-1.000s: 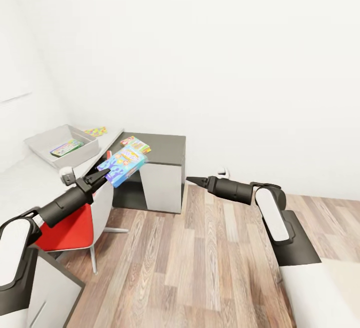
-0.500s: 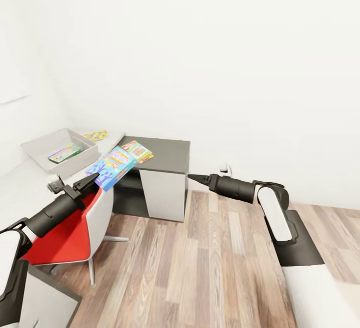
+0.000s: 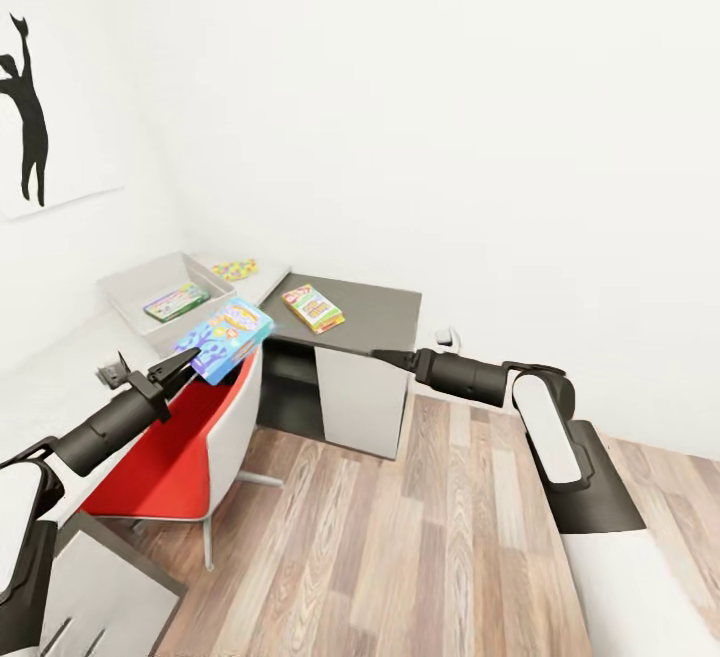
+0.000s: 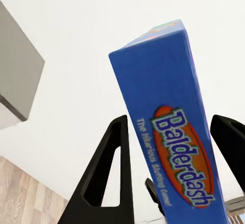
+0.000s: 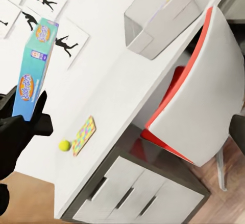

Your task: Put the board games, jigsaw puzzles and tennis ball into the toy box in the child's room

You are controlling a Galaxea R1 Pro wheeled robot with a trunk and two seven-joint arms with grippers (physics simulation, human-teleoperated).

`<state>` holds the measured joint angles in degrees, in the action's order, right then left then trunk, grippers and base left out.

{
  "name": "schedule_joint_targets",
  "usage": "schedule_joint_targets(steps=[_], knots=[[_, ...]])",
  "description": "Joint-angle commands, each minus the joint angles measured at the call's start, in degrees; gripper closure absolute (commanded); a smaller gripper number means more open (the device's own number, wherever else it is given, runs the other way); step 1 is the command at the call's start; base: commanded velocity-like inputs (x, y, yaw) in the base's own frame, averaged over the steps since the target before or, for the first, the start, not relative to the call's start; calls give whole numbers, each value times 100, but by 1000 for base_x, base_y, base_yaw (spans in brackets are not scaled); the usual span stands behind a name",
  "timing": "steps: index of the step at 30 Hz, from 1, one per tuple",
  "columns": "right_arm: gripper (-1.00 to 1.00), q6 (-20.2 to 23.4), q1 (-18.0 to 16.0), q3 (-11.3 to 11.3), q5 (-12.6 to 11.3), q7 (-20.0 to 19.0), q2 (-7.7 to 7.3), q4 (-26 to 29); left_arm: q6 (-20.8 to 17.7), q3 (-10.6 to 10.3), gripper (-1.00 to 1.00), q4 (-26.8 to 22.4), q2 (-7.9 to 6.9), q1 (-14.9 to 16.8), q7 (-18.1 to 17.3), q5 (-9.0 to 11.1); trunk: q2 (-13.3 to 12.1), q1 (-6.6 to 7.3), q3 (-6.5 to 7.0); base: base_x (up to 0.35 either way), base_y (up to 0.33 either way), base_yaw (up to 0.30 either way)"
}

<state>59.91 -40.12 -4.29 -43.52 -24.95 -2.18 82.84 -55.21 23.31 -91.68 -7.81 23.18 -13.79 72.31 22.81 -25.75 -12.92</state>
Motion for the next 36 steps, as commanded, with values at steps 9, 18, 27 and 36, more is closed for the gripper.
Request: schedule_joint_targets(steps=[9,18,27,36], knots=[[-100,9,-5,-7,61,-48,-2,3,-79,-198,100,-13,9,118,193,-8,11,-3,-11,18,0,287],[-100,9,-5,-9,63,-46,-3,4,-233,-374,100,-14,-32,247,493,17,11,-3,-11,4,0,291],[-100,9,-5,-10,63,-46,-3,4,-381,-403,100,-20,-62,305,868,33,11,-3,-11,2,0,292],[-100,9,-5,-18,63,-45,-4,4,-393,-426,100,-17,-63,302,979,-23,11,-3,-11,217,0,293]])
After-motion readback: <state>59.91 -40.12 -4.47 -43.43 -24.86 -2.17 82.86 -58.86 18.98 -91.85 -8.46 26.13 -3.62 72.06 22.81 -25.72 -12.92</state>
